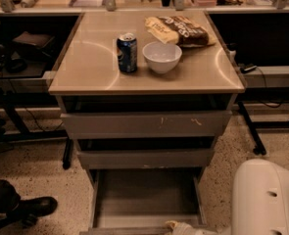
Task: Open bottom drawer
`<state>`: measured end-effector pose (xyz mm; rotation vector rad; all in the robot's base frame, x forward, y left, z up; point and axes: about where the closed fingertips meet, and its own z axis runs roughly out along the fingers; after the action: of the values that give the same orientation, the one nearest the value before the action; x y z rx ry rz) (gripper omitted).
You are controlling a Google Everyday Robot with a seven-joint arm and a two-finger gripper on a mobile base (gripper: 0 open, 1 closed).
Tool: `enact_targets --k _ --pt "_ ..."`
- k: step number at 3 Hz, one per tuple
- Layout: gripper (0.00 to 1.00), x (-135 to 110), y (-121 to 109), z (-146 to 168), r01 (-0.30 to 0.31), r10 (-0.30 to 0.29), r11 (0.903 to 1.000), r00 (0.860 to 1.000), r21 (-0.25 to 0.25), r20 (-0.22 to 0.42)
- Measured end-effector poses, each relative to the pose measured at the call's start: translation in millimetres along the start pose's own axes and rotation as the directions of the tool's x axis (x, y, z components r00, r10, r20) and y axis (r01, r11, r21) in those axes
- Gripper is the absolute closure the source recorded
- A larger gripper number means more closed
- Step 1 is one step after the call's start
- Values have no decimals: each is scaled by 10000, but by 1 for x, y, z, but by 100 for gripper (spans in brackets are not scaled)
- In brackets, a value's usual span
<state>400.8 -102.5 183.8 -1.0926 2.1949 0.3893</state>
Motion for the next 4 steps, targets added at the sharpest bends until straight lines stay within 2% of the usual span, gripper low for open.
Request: enact_targets --k 1,4 --pt "81 0 0 0 0 0 10000 10000 0 0" --pt "11 0 0 0 0 0 10000 10000 -1 0"
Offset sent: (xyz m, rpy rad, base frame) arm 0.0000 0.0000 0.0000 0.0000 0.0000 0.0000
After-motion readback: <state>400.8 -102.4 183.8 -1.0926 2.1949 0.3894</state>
